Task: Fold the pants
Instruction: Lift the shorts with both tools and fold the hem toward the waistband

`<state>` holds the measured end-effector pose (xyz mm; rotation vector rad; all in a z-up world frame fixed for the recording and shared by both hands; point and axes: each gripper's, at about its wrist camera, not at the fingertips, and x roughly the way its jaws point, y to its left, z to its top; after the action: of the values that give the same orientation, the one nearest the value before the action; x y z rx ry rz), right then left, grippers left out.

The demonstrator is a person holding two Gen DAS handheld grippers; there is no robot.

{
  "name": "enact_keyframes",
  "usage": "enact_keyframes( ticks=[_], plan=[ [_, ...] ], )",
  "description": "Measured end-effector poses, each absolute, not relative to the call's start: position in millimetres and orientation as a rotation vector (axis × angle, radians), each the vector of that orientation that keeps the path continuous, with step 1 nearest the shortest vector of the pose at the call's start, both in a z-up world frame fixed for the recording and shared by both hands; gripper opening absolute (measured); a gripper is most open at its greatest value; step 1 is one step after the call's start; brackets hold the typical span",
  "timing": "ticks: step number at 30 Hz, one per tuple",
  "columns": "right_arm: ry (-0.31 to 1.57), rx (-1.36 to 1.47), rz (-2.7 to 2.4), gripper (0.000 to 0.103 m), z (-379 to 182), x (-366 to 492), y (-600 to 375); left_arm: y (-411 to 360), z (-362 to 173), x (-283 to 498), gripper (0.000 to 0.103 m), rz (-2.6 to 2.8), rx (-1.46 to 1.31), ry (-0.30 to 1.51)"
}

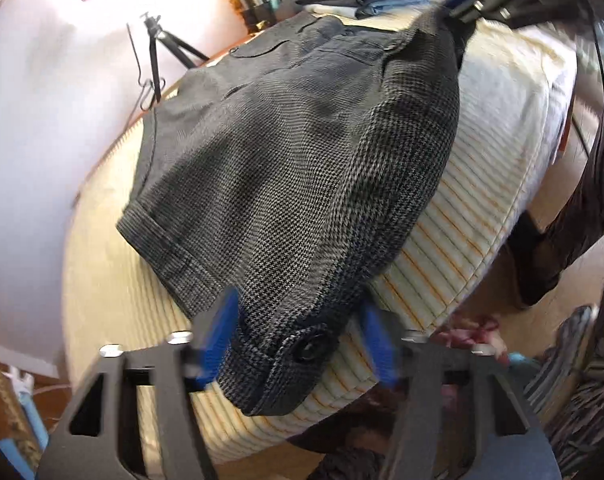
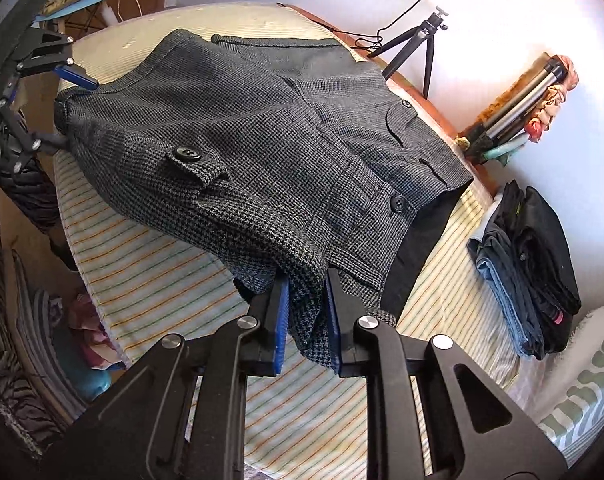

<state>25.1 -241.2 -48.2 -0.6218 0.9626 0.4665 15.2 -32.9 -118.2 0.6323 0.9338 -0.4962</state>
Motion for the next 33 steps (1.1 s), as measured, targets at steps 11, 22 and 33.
enact_keyframes(
  ticks=[11, 22, 33],
  plan=[
    [0.902, -0.565, 0.429, 0.016, -25, 29, -249, -25, -62, 57, 0.010, -0.453, 0.537, 0.789],
    [0.829, -0.541, 0.347, 0.014, 22, 88, -258, -45, -5, 141, 0.009, -0.416, 0.602, 0.622],
    [0.833, -0.522, 0.278, 0.013, 26, 194, -281, -63, -2, 242, 0.009, -0.386, 0.612, 0.614]
  ],
)
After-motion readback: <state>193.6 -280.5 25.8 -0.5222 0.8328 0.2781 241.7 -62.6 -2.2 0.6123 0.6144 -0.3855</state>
